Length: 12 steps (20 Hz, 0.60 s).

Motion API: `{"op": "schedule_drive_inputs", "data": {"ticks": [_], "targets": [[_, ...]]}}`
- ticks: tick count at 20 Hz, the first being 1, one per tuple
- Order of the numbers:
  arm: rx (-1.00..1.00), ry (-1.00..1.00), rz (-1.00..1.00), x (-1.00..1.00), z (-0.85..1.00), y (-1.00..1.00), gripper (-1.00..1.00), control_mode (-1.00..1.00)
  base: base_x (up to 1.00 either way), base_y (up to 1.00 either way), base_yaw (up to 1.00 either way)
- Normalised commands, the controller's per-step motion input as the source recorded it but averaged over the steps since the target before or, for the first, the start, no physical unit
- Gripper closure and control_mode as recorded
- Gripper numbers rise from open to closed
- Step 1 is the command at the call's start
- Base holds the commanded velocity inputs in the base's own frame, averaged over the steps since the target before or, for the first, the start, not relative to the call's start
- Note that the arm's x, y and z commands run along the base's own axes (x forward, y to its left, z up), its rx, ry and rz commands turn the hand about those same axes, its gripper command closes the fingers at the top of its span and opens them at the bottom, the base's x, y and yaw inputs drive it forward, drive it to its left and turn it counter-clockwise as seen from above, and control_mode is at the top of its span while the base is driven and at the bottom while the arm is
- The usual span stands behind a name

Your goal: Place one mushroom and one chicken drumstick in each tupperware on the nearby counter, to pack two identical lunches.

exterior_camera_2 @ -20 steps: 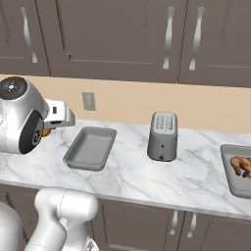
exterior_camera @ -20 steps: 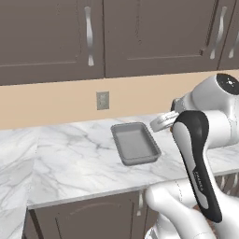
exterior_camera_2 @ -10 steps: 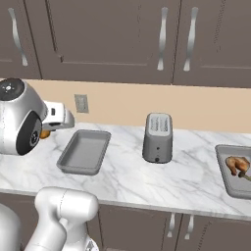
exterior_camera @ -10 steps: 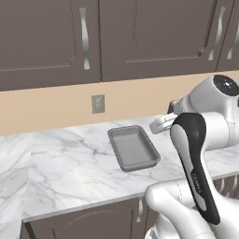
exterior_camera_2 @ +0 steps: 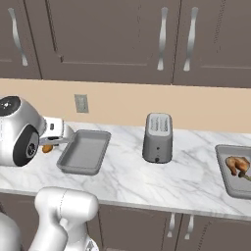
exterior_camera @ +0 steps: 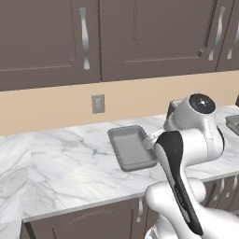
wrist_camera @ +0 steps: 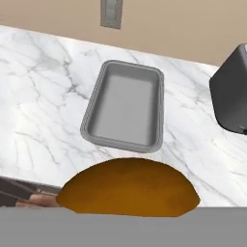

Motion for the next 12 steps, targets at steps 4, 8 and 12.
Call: {"op": "schedule_drive_inputs", "data": {"ticks": [4,8,12], "targets": [[-0.01,0.19,-0.01,0.39,-0.55,0.06,1.0,-1.0,0.0,0.0,0.0],[0.0,0.1,0.0,0.51,-0.49,0.13,1.0,-1.0,0.0,0.0,0.0],[0.0,0.07,0.0,0.52,-0.42,0.09,1.0,-1.0,0.0,0.0,0.0]]}}
